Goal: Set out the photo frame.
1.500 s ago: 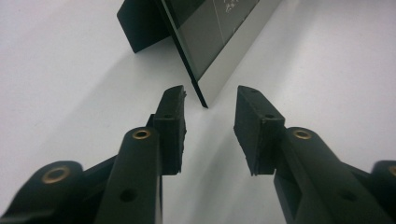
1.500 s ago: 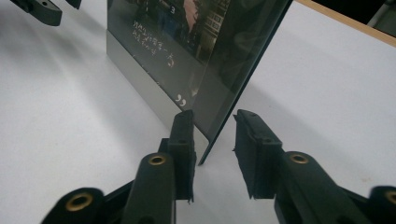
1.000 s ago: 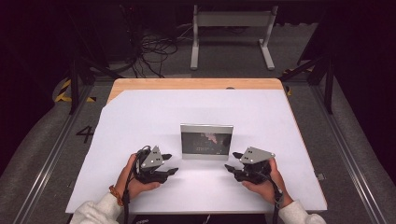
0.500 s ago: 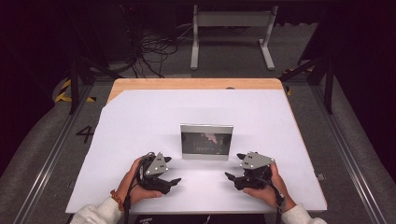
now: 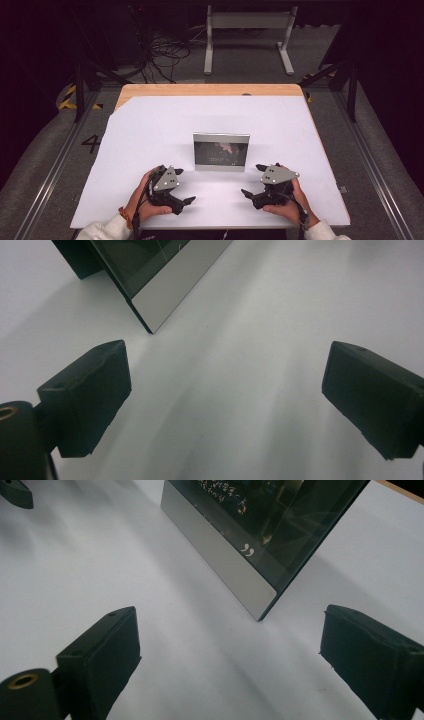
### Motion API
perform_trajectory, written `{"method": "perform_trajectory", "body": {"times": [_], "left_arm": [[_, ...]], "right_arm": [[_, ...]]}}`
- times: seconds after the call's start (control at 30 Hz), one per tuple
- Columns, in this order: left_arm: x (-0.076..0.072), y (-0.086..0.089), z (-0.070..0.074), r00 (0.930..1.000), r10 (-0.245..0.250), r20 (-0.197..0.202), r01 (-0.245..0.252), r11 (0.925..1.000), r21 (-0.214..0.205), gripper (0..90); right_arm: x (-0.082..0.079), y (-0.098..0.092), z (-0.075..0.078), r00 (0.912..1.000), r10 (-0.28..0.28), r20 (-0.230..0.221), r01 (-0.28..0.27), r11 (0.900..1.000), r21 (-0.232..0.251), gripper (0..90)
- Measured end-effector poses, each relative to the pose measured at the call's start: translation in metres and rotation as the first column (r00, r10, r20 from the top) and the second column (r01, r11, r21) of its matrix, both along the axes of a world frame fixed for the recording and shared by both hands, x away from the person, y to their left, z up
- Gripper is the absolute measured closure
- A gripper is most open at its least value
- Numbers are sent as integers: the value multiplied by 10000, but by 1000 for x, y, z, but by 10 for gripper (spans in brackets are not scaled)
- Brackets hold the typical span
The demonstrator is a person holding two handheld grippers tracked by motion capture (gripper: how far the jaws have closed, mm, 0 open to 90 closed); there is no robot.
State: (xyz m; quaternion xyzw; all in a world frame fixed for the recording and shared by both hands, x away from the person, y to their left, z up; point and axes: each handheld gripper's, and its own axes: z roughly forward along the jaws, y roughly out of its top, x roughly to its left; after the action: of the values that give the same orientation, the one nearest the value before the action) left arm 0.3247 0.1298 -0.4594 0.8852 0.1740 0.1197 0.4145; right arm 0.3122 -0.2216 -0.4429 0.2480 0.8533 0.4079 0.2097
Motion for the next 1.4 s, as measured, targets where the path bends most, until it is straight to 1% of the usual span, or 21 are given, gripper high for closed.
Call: {"method": "perform_trajectory", "body": {"times": [0.03,0.1,0.13,0.17,0.43,0.73,0.87,1.0,1.07,1.13,1.27,1.4], "left_arm": [[0,0,0,10000,12,22,-12,10000,52,64],[0,0,0,10000,39,-5,-39,10000,30,65],[1,-1,-1,10000,61,-60,-61,10000,51,65],[1,-1,-2,9999,100,-43,-100,9998,164,66],[0,0,0,9999,92,99,-94,9997,227,66],[1,-1,0,9999,53,117,-56,9997,236,68],[1,-1,0,9999,54,126,-57,9996,280,69],[3,-1,-2,9999,169,9,-169,9992,358,69],[4,0,-2,9998,193,13,-194,9990,391,69],[5,-1,-2,9998,198,-37,-197,9993,327,69],[5,-3,-4,9999,155,-43,-152,9986,500,69],[5,-2,-3,9999,152,-52,-150,9989,452,70]], "right_arm": [[1,1,-1,10000,-14,-19,14,10000,-59,95],[1,2,-3,10000,-67,-50,66,9995,-305,108],[1,2,-3,10000,-67,-50,66,9995,-305,108],[1,2,-4,10000,-96,-15,95,9992,-397,109],[1,2,-2,9999,-156,29,157,9992,-366,114],[1,2,-2,9998,-199,51,201,9990,-389,116],[1,2,-2,9998,-205,82,209,9987,-475,118],[1,2,-4,9996,-274,39,276,9981,-551,120],[0,2,-4,9997,-252,45,254,9977,-623,120],[0,3,-4,9996,-251,132,259,9975,-651,120],[1,2,-5,9995,-302,78,306,9978,-581,120],[1,2,-5,9995,-300,71,303,9980,-556,120]]}}
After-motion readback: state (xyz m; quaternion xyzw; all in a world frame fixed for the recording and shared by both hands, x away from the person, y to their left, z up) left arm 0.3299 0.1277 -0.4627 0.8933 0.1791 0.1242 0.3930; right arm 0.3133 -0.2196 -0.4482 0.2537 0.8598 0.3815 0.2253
